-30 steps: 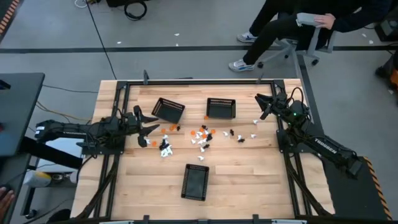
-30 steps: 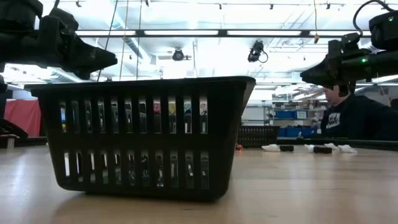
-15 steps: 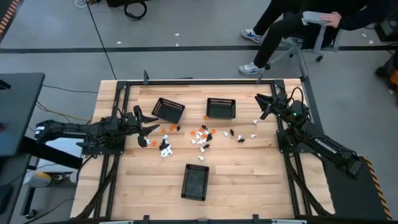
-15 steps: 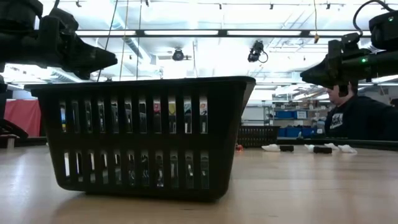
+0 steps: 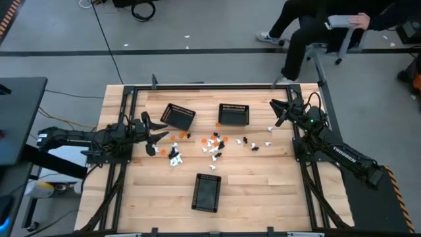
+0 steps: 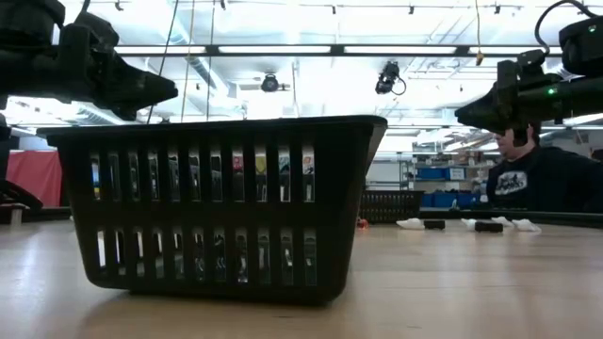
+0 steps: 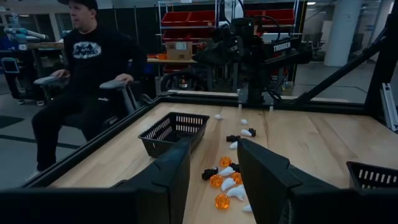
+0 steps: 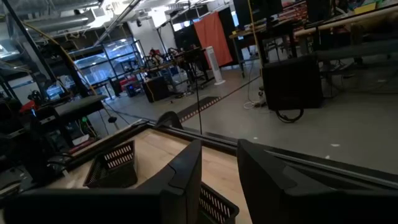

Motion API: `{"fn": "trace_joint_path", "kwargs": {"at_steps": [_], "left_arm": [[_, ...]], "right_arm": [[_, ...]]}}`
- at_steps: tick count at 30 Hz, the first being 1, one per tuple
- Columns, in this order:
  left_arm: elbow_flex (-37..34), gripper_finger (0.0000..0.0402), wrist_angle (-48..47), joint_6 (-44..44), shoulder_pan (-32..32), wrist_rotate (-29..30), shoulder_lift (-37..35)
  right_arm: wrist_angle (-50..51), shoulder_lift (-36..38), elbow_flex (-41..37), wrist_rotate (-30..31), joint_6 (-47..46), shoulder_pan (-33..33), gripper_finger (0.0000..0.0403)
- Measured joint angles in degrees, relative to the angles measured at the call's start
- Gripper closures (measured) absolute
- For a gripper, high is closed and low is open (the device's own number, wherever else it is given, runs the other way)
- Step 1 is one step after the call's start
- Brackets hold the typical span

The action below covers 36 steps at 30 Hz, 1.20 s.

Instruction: Sort Halloween decoration

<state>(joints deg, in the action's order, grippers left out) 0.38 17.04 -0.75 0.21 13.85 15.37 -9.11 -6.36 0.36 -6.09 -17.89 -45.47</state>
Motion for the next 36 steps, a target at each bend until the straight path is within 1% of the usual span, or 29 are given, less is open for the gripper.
{"fn": "trace_joint_path", "kwargs": {"at_steps": [6, 12, 14, 18, 22, 28, 30, 33, 36], "left_arm": [[0.0, 0.0257, 0.0, 0.0, 0.0, 0.0, 0.0], [0.0, 0.0257, 0.7, 2.0, 0.0, 0.0, 0.0], [0.0, 0.0257, 2.7, 4.1, -0.1, 0.0, 0.0], [0.0, 0.0257, 7.6, 4.5, -0.1, 0.0, 0.0], [0.0, 0.0257, 9.5, 7.5, -0.1, 0.0, 0.0], [0.0, 0.0257, 9.4, 9.0, -0.1, 0.0, 0.0], [0.0, 0.0257, 10.7, 7.9, 0.0, 0.0, 0.0], [0.0, 0.0257, 15.9, 5.8, 0.3, 0.0, 0.0], [0.0, 0.0257, 19.8, 5.7, 0.3, 0.0, 0.0]], "right_arm": [[0.0, 0.0, 0.0, 0.0, 0.0, 0.0, 0.0294], [0.0, 0.0, 0.0, 0.0, 0.0, 0.0, 0.0294], [0.0, 0.0, 0.0, 0.0, 0.0, 0.0, 0.0294], [0.0, 0.0, 0.0, 0.0, 0.0, 0.0, 0.0294], [-0.1, 0.0, 0.0, 0.0, 0.0, 0.0, 0.0294], [-5.1, 0.0, 0.0, 0.0, -0.1, 0.0, 0.0294], [-7.3, 0.0, 0.0, 0.0, -1.5, 0.0, 0.0294], [-9.6, 0.0, 0.0, 0.0, -7.7, 0.0, 0.0294], [-10.8, 0.0, 0.0, -0.9, -13.9, 0.0, 0.0294]]}}
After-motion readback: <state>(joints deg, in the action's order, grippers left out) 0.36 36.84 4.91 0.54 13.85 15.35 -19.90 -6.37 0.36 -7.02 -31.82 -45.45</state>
